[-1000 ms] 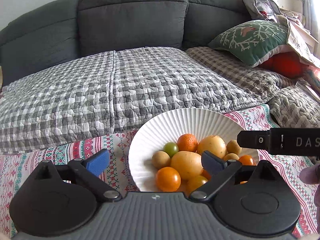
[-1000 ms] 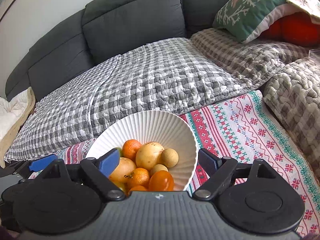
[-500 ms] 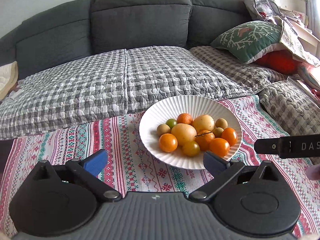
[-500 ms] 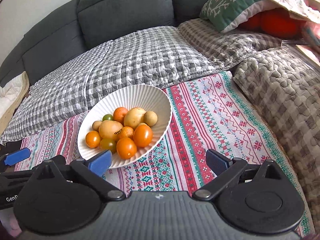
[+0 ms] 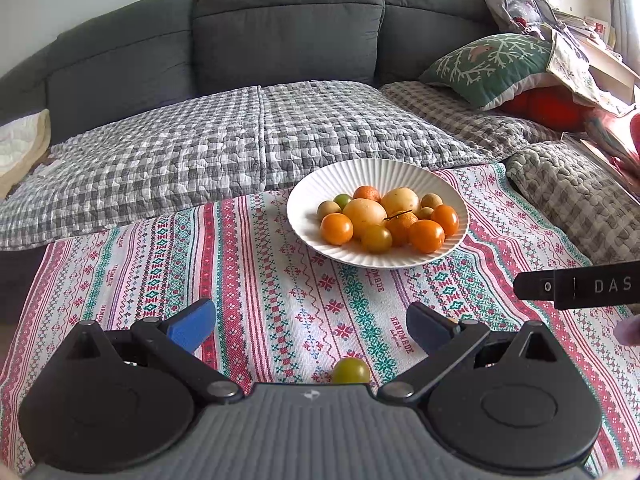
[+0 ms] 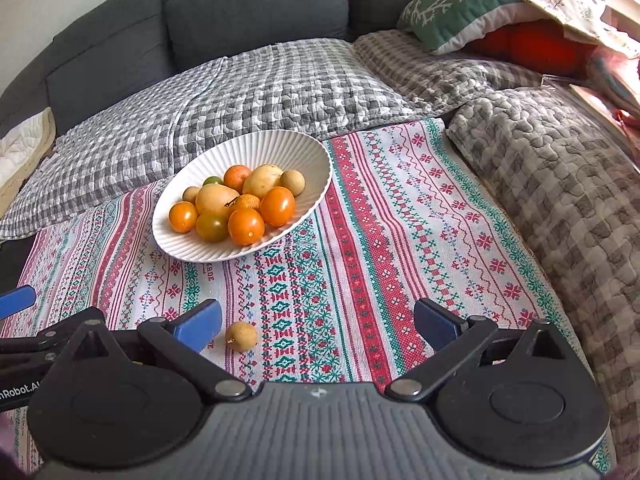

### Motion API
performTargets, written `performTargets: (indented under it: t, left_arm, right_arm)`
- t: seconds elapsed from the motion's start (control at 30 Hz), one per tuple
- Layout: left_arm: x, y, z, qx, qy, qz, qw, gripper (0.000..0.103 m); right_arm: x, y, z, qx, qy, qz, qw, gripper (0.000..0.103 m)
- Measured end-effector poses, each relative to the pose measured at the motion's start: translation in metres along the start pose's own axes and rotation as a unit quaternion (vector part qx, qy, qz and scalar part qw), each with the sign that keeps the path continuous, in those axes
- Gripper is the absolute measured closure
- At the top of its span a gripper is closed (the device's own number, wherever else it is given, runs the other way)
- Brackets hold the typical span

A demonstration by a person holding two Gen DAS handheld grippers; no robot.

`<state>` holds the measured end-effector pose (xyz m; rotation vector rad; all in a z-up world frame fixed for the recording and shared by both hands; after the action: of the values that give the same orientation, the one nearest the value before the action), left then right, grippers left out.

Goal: Organize fruits
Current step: 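Move both open tools back from the plate to the remaining fruits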

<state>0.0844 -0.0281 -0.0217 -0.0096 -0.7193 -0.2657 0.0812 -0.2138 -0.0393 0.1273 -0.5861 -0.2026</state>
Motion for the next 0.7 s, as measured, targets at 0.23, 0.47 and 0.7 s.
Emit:
performTargets:
  t: [0.23, 0.47, 0.7]
  left_arm:
    - [-0.021, 0.011, 0.002, 0.003, -0.005, 0.007, 1.0, 0.01]
    - [-0.044, 0.019, -0.011, -0.01, -0.018, 0.022, 0.9995, 0.01]
    - [-0.056, 0.009, -0.032, -0.011, -0.023, 0.027, 0.9993, 0.01]
  right_arm:
    - [-0.022, -0.012, -0.006, 0.005, -0.014, -0.001, 1.0, 0.001]
    - [-0.032, -0.019, -0.02, 0.015, -0.025, 0.001, 1.0, 0.001]
    - [-0.04, -0.002, -0.03, 0.013, -0.028, 0.075, 0.997, 0.001]
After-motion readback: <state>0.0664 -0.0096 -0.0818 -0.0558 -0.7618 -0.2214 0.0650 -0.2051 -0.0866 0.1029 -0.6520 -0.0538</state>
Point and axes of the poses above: each gripper's, at about its wrist camera, not at the fingertips, and z roughly against the way its jaws point, y to its left, x to its top, the point moved 5 cm from there along -z, roughly the way its jaws point, and after that the axes turned 13 degrees about y, right-handed, at the moved point
